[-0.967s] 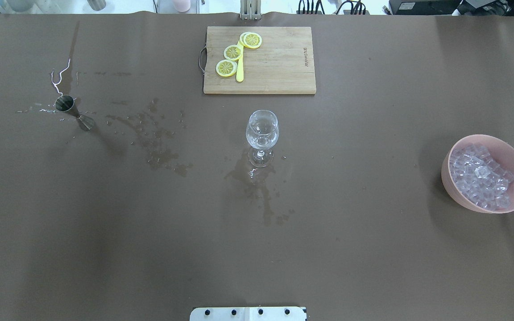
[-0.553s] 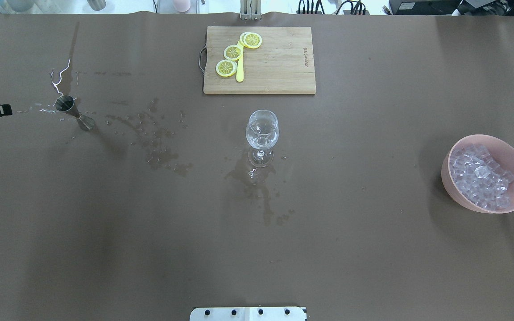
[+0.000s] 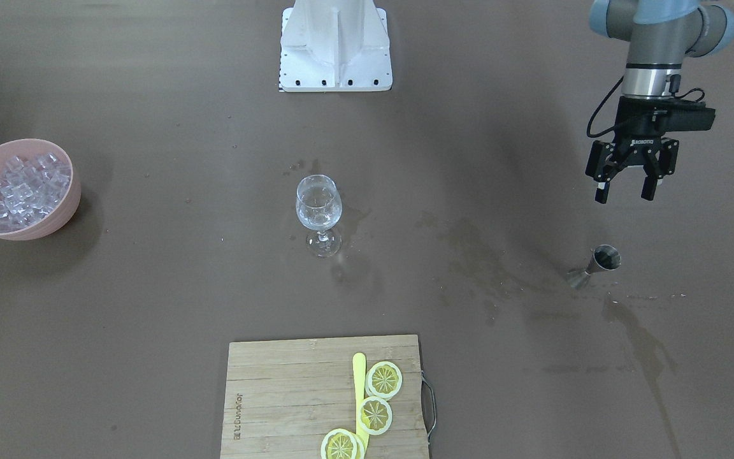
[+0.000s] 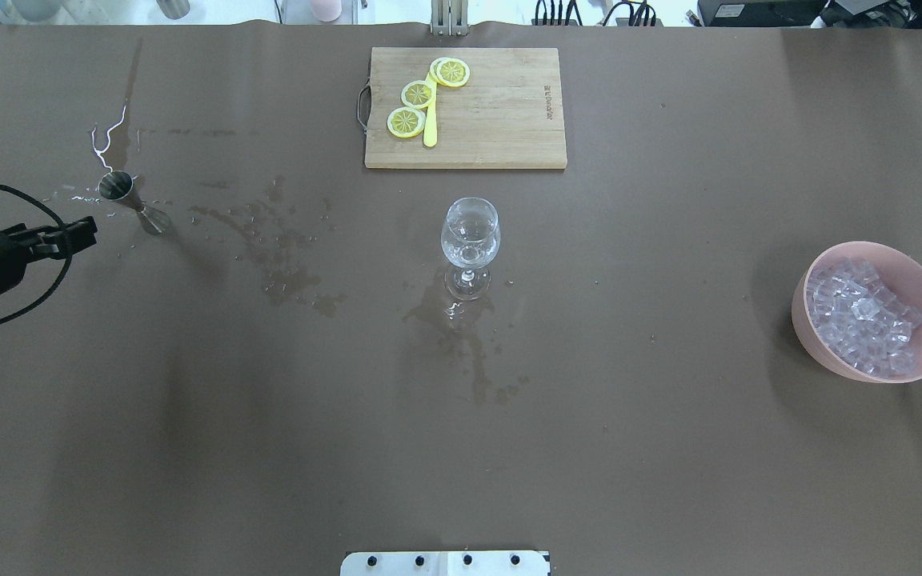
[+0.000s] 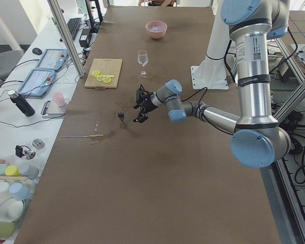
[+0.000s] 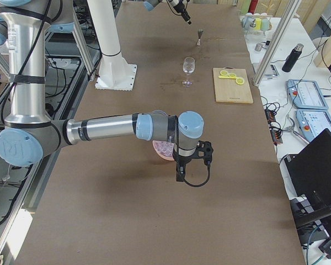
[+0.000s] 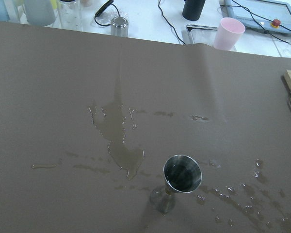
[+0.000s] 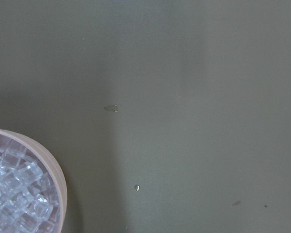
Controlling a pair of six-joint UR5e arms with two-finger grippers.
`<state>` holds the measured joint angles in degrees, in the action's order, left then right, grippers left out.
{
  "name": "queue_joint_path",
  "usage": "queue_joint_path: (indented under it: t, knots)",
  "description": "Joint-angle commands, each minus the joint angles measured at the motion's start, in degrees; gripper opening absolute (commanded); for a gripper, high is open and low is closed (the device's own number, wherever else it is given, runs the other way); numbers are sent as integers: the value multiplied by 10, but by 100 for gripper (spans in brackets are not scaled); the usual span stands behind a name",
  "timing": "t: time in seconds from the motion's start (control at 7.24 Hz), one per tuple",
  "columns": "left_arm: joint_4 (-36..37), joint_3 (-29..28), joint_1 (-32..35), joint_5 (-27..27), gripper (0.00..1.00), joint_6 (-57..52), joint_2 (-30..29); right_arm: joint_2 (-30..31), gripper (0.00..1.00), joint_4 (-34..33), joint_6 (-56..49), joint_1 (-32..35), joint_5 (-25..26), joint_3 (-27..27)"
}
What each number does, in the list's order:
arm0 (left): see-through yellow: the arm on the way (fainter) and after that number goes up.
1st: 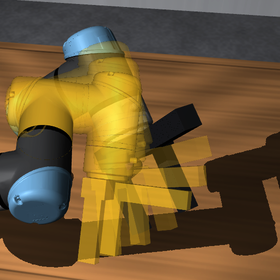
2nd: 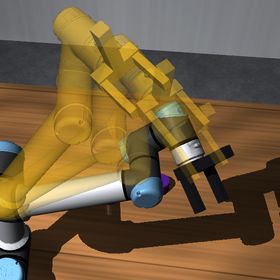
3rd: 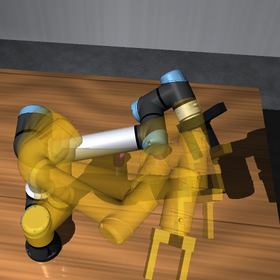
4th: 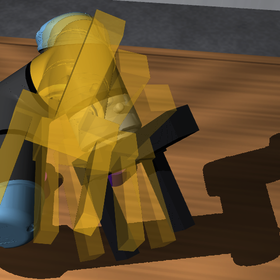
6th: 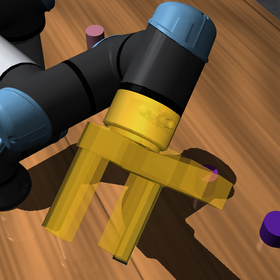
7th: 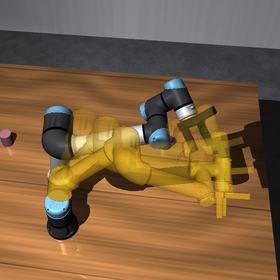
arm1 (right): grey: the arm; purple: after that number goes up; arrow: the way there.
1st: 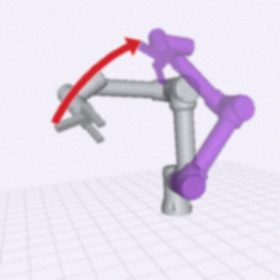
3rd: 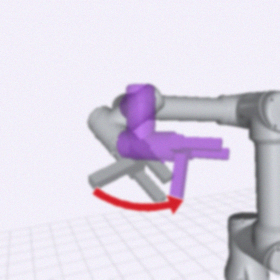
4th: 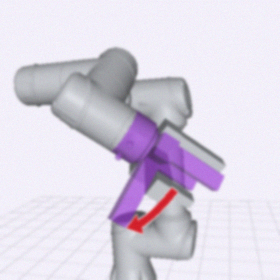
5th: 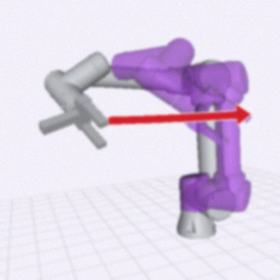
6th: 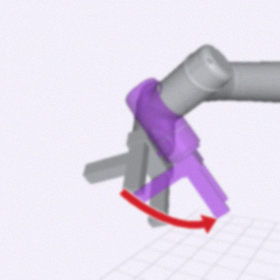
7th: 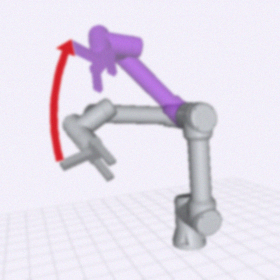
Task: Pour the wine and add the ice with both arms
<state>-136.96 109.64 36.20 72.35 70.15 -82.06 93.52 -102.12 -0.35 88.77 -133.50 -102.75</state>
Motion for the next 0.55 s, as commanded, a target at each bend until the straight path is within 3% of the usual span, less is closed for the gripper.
queue_joint_path:
  t: [0.0,0.41]
  knots:
    - [0,-70,-67,-103,96,31,-74,-1,100,1,0,0,0,5]
    - [-1,-96,-70,-114,94,16,-79,-6,100,1,0,0,0,15]
